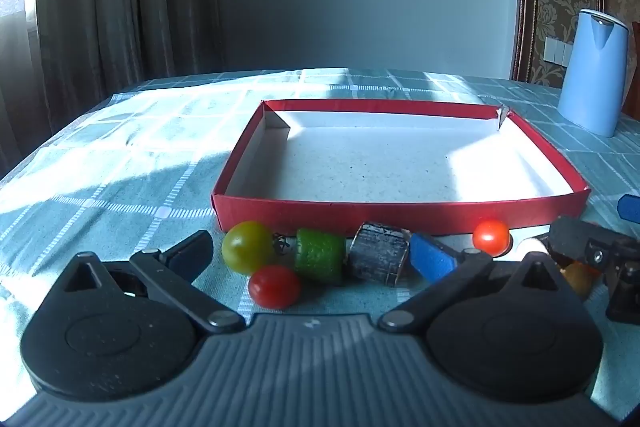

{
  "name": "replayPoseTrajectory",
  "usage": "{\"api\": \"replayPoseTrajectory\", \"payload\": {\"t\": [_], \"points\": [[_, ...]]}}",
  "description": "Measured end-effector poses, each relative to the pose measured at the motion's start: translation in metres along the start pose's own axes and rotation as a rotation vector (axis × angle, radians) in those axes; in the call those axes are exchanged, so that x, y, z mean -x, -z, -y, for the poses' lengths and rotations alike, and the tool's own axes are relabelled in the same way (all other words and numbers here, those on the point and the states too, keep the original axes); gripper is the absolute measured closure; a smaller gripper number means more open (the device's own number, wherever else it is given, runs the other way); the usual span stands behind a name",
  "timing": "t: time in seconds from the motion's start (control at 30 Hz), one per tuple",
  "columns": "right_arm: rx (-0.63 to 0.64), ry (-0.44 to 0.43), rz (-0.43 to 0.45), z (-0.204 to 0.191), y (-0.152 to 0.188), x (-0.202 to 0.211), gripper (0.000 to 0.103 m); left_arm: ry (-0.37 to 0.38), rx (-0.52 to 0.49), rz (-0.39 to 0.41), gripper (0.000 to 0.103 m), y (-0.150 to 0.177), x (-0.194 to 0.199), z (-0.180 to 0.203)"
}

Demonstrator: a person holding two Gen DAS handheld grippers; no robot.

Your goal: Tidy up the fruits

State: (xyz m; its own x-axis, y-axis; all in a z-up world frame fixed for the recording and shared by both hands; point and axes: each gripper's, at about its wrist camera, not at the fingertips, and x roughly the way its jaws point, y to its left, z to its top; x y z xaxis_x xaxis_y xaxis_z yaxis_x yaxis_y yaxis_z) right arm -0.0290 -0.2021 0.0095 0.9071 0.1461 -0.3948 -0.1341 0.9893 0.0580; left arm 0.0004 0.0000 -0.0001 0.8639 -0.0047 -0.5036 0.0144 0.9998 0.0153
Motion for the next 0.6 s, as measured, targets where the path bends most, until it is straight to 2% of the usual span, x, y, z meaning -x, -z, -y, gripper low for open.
{"api": "replayPoseTrajectory", "payload": {"t": [0.17, 0.23, 0.27, 0.4, 0.6], "points": [[0.074, 0.033, 0.065, -0.023, 0.006, 0.012, 0.000, 0.001, -0.002, -0.008, 0.000, -0.004, 0.000, 0.002], [0.019, 0.024, 0.078, -0.009, 0.003, 0.012, 0.000, 0.001, -0.004, -0.013, 0.000, -0.006, -0.001, 0.002], [-0.011, 0.015, 0.070, 0.003, 0.002, 0.006, 0.000, 0.001, -0.005, -0.016, 0.000, -0.007, -0.002, 0.002], [-0.018, -0.030, 0.055, 0.004, 0.002, 0.005, 0.000, 0.002, -0.011, 0.002, 0.000, -0.004, 0.002, 0.004], [-0.027, -0.029, 0.028, 0.003, 0.003, 0.004, 0.000, 0.010, -0.001, -0.018, 0.000, -0.002, -0.003, 0.000]]}}
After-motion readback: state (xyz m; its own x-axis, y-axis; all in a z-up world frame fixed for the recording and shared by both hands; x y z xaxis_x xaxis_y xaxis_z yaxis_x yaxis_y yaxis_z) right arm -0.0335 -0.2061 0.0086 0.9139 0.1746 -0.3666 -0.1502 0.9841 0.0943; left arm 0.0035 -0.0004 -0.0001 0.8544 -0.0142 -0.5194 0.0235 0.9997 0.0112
